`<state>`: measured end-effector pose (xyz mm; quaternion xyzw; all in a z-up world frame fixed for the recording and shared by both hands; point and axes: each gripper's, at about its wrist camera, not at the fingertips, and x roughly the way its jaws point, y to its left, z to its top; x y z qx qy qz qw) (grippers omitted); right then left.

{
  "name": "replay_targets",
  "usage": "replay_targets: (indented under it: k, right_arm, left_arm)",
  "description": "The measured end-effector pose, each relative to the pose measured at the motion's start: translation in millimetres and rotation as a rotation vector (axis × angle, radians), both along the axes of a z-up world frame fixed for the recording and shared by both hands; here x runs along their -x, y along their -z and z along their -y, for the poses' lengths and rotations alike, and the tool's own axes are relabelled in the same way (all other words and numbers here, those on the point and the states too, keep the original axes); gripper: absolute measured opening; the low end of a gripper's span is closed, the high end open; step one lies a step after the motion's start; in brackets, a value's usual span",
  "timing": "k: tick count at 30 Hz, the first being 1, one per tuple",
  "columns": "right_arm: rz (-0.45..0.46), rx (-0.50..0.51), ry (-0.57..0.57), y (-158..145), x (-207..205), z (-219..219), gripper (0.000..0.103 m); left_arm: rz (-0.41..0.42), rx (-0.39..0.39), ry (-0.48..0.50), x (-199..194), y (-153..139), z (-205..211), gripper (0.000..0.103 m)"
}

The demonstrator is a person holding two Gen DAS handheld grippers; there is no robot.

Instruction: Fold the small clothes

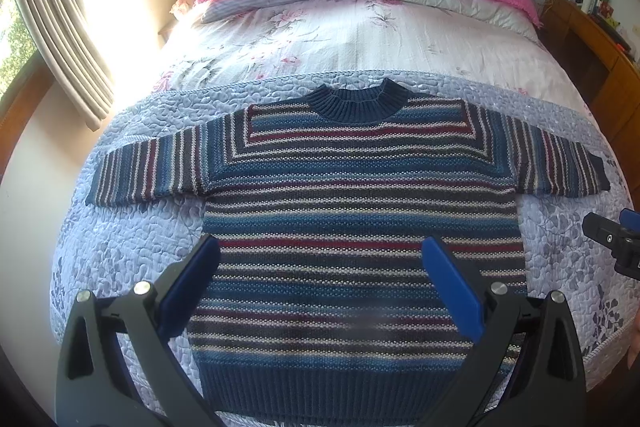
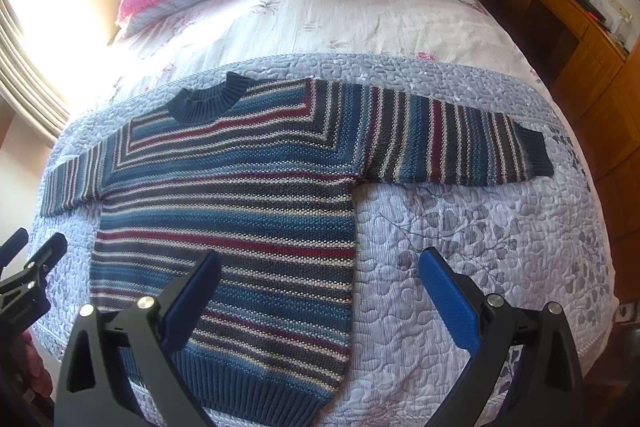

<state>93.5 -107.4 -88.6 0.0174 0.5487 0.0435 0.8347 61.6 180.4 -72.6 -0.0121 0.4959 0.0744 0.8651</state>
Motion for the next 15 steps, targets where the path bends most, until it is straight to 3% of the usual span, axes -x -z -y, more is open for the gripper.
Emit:
replay_targets:
  k: [15]
  right_arm:
    - [0.003, -0.015, 0.005, 4.5, -3.3, 4.7, 0.099]
  left_arm:
    - [-0.005, -0.004, -0.004, -3.5, 4.3, 3.3, 0.100]
